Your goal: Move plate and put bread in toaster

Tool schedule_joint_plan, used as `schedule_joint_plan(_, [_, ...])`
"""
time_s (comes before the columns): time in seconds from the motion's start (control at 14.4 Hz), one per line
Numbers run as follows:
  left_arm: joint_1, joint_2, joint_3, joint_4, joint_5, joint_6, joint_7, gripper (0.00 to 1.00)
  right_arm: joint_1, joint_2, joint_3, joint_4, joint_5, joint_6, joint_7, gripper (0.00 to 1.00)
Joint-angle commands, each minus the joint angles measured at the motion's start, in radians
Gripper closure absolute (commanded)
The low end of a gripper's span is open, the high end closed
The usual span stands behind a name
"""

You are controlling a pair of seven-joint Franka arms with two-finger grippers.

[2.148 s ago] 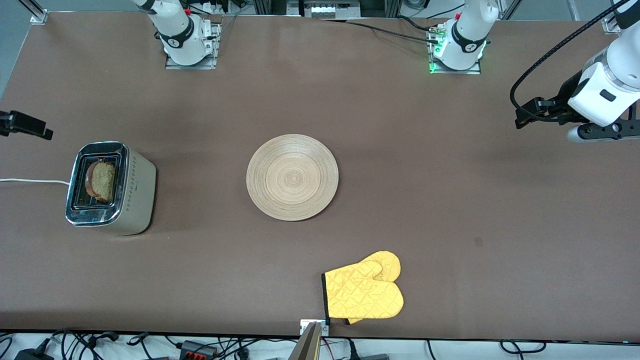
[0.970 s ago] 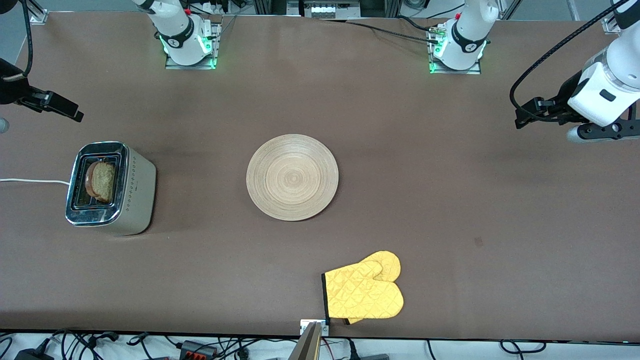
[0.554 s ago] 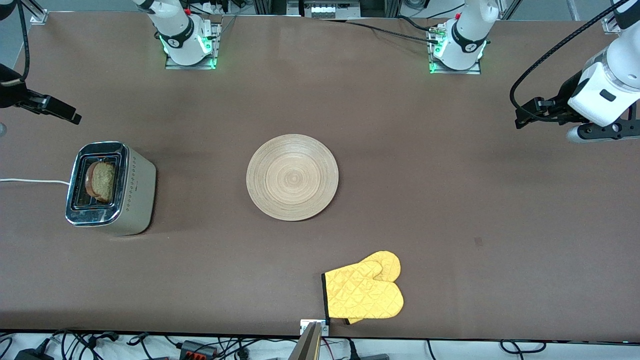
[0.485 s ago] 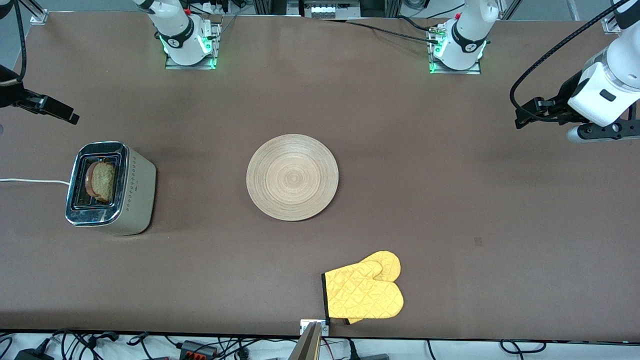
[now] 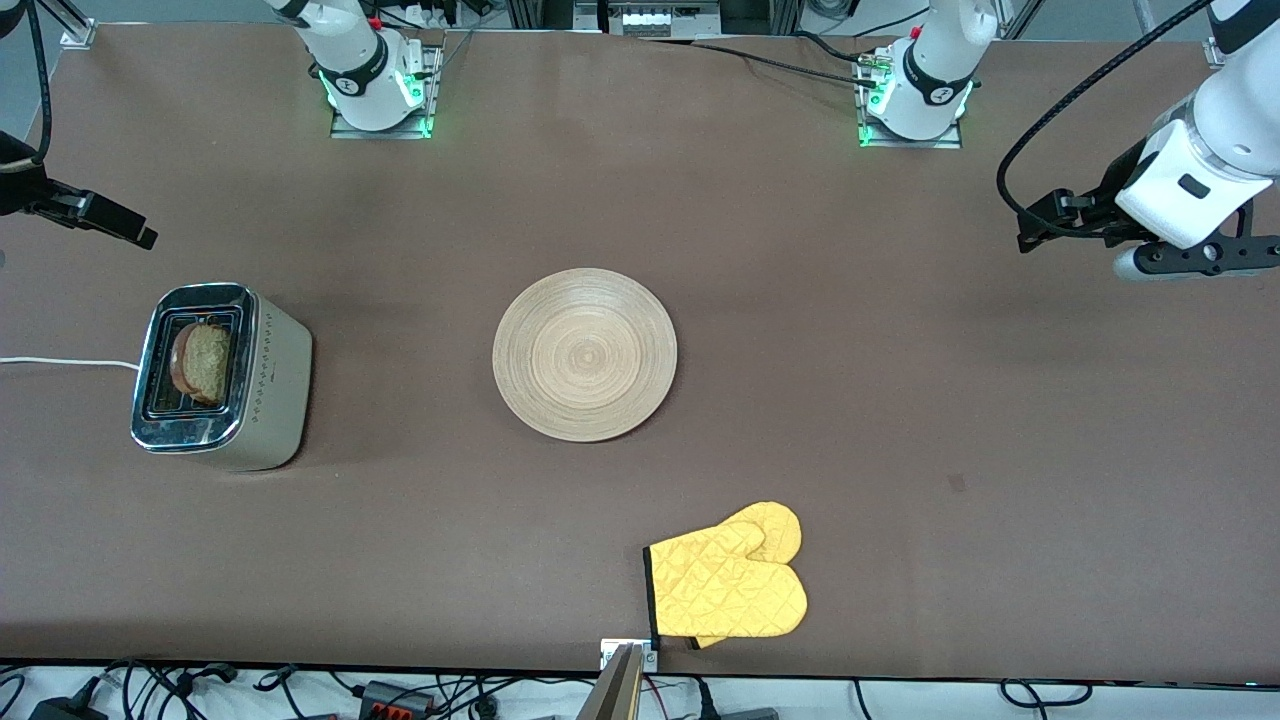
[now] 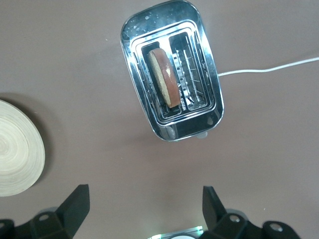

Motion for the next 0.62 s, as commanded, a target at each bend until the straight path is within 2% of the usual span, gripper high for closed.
schedule_joint_plan(0.0, [-0.001, -0.003, -0.005, 0.022, 0.018, -0.027, -0.011, 0.00, -0.018, 0.010, 0.010, 0.011, -0.007, 0.012, -0.108, 0.00])
schedule_joint_plan(0.55, [0.000, -0.003, -0.005, 0.022, 0.018, -0.041, -0.013, 0.00, -0.018, 0.020, 0.010, 0.025, -0.011, 0.012, -0.119, 0.00])
